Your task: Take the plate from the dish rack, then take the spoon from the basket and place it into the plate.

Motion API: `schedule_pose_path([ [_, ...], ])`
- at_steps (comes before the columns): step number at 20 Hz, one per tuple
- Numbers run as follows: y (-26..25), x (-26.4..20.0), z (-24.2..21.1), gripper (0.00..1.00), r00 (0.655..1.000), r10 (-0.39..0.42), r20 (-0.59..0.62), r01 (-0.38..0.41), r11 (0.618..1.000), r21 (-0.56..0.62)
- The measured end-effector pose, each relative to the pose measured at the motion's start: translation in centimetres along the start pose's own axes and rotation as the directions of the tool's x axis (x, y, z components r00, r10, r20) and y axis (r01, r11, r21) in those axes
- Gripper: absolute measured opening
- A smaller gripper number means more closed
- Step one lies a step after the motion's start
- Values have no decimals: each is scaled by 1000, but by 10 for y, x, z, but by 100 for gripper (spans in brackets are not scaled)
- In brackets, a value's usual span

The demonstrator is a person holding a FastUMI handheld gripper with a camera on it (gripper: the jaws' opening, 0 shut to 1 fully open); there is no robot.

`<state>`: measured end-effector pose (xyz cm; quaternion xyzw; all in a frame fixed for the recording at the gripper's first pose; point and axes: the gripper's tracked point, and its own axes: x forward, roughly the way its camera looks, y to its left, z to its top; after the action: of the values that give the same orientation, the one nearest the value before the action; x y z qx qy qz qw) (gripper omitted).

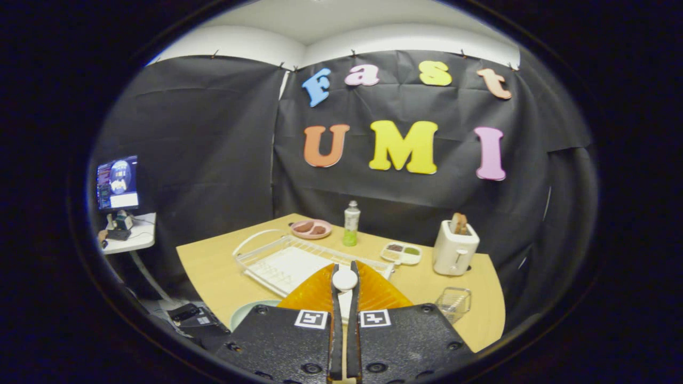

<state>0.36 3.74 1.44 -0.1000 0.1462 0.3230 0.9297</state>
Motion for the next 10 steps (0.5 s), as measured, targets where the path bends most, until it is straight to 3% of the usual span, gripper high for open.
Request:
schedule_pose_path([
  [4, 49, 20, -24, 9, 986, 127, -108, -134, 989, -61],
  [10, 89, 47, -77, 9, 928, 217, -304, -271, 951, -147],
])
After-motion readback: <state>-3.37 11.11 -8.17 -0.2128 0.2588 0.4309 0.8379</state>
